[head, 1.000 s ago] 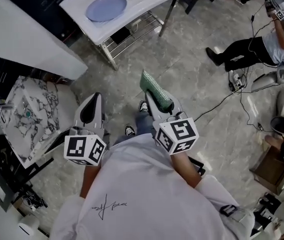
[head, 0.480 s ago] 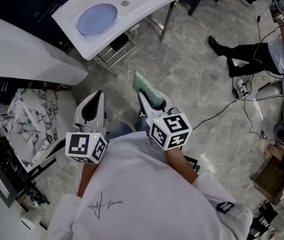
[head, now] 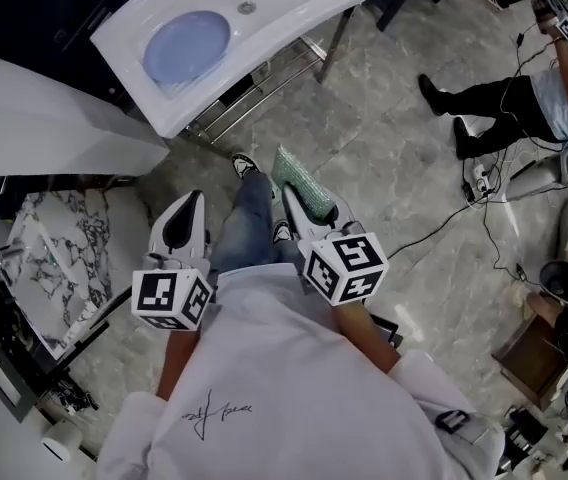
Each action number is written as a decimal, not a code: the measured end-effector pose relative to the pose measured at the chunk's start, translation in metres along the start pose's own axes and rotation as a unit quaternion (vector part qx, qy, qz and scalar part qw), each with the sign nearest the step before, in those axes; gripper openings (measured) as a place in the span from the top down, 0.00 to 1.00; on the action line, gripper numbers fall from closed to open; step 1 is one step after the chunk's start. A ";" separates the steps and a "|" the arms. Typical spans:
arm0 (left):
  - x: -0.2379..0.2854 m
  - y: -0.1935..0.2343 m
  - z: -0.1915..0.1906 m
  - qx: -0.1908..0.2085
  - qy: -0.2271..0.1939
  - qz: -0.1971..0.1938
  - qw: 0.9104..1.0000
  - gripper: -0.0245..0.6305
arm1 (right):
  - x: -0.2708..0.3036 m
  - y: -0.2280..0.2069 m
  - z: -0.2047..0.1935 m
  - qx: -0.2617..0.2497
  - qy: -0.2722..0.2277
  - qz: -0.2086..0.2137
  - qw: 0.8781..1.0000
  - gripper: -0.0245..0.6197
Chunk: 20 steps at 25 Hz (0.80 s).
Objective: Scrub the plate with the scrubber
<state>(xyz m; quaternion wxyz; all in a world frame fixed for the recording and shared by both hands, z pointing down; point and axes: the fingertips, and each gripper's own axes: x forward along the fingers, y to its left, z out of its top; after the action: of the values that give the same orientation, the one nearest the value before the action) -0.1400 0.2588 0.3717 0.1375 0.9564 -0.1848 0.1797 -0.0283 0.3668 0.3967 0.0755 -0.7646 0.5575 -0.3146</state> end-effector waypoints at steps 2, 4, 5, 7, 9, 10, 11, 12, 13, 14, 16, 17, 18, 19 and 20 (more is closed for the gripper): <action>0.017 0.012 -0.004 -0.010 0.007 0.005 1.000 0.88 | 0.013 -0.006 0.008 -0.009 0.004 -0.003 1.000 0.88; 0.039 0.024 0.001 -0.017 0.009 0.000 1.000 0.88 | 0.030 -0.013 0.023 -0.019 0.003 -0.006 1.000 0.88; 0.050 0.029 0.006 -0.019 0.008 -0.003 1.000 0.88 | 0.040 -0.017 0.032 -0.021 0.002 -0.009 1.000 0.88; 0.072 0.041 0.019 -0.024 0.005 -0.007 1.000 0.88 | 0.060 -0.024 0.051 -0.022 0.001 -0.013 1.000 0.88; 0.094 0.053 0.035 -0.031 -0.003 -0.008 0.999 0.88 | 0.081 -0.028 0.071 -0.026 0.002 -0.013 1.000 0.88; 0.104 0.062 0.043 -0.035 -0.007 -0.006 0.999 0.88 | 0.093 -0.028 0.080 -0.032 0.004 -0.010 0.999 0.88; 0.114 0.071 0.049 -0.041 -0.009 -0.002 0.999 0.88 | 0.104 -0.027 0.088 -0.038 0.008 -0.007 0.999 0.88; 0.123 0.081 0.054 -0.048 -0.009 0.002 0.999 0.88 | 0.115 -0.026 0.096 -0.045 0.013 -0.004 0.999 0.88; 0.132 0.091 0.058 -0.057 -0.009 0.006 0.998 0.88 | 0.127 -0.026 0.103 -0.051 0.020 -0.001 0.998 0.88; 0.139 0.101 0.062 -0.065 -0.009 0.010 0.998 0.88 | 0.138 -0.025 0.109 -0.057 0.028 0.002 0.998 0.88; 0.152 0.121 0.070 -0.077 -0.010 0.019 0.997 0.88 | 0.162 -0.022 0.123 -0.067 0.039 0.009 0.997 0.88; 0.158 0.131 0.073 -0.083 -0.010 0.024 0.996 0.88 | 0.175 -0.021 0.130 -0.073 0.044 0.012 0.996 0.88; 0.164 0.140 0.076 -0.089 -0.009 0.028 0.996 0.88 | 0.188 -0.019 0.137 -0.079 0.048 0.017 0.996 0.88; 0.170 0.149 0.078 -0.096 -0.008 0.034 0.995 0.88 | 0.201 -0.017 0.145 -0.085 0.052 0.023 0.995 0.88; 0.175 0.158 0.081 -0.103 -0.008 0.039 0.994 0.88 | 0.214 -0.015 0.152 -0.090 0.055 0.029 0.994 0.88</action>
<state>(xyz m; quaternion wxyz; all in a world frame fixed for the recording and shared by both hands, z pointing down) -0.0278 0.0376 0.3995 0.2263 0.9308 -0.2404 0.1571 0.1078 0.1443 0.3684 -0.0157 -0.7331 0.6090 -0.3023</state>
